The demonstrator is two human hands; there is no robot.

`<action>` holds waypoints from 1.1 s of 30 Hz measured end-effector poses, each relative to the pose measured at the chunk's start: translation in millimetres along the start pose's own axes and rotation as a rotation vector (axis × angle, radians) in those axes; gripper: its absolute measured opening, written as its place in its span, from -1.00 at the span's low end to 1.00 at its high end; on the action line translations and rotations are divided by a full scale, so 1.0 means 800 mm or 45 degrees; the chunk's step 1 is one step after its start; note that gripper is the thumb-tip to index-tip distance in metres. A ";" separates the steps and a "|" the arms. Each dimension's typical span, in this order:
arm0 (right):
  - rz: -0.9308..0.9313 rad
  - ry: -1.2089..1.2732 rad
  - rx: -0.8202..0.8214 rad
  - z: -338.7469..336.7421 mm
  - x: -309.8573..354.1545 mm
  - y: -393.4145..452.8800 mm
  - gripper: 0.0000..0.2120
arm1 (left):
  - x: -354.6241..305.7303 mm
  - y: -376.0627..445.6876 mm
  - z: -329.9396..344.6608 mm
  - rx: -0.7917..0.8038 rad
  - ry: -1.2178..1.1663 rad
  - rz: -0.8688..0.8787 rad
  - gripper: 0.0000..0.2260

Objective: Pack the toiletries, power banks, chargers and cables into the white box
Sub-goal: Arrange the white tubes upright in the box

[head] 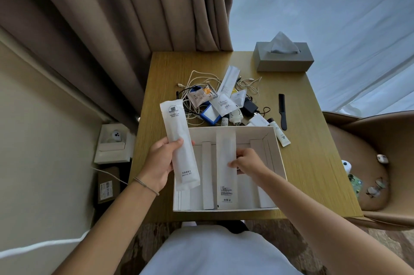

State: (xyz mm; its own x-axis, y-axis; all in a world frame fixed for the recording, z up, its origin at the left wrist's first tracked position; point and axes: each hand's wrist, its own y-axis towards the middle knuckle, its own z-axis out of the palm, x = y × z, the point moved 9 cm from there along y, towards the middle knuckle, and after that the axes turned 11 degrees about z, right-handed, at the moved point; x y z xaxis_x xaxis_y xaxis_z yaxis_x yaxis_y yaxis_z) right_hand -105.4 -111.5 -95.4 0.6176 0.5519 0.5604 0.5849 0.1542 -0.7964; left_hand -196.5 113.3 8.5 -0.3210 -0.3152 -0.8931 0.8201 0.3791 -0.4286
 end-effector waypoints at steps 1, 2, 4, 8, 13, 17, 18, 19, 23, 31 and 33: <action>0.036 -0.011 0.004 0.002 -0.005 0.006 -0.68 | 0.000 -0.003 -0.001 -0.001 -0.001 0.004 -0.79; 0.064 -0.021 0.001 0.004 -0.010 0.013 -0.69 | 0.000 -0.006 -0.002 -0.003 0.002 0.007 -0.80; 0.110 -0.035 -0.007 0.008 -0.021 0.026 -0.75 | 0.002 -0.012 -0.002 -0.003 0.008 0.008 -0.79; 0.168 -0.085 -0.036 0.015 -0.037 0.045 -0.84 | 0.007 -0.023 0.003 0.021 0.026 -0.001 -0.78; 0.132 -0.220 -0.118 0.018 -0.040 0.055 -0.91 | 0.016 -0.029 0.011 0.017 0.060 -0.007 -0.80; 0.097 -0.413 -0.185 0.020 -0.038 0.057 -0.84 | 0.024 -0.032 0.017 -0.018 0.051 -0.038 -0.82; 0.095 -0.452 -0.196 0.020 -0.038 0.056 -0.82 | 0.026 -0.032 0.019 -0.029 0.044 -0.047 -0.82; 0.095 -0.492 -0.205 0.021 -0.038 0.056 -0.80 | 0.029 -0.033 0.021 -0.039 0.039 -0.054 -0.82; 0.027 -0.829 -0.343 0.018 -0.031 0.048 -0.69 | 0.038 -0.032 0.033 -0.042 0.045 -0.088 -0.84; -0.052 -0.751 -0.347 -0.018 0.016 0.022 -0.73 | 0.077 -0.024 0.069 0.060 0.195 -0.229 -0.77; -0.103 -0.627 -0.377 -0.045 0.031 0.006 -0.77 | 0.090 -0.022 0.080 0.099 0.225 -0.274 -0.76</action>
State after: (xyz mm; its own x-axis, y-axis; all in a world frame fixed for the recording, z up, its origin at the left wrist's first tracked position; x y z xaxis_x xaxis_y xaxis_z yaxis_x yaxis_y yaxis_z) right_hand -68.6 -126.6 -77.1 0.2888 0.8749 0.3888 0.7862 0.0150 -0.6178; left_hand -203.8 28.1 -39.8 -0.5635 -0.2223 -0.7956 0.7559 0.2497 -0.6052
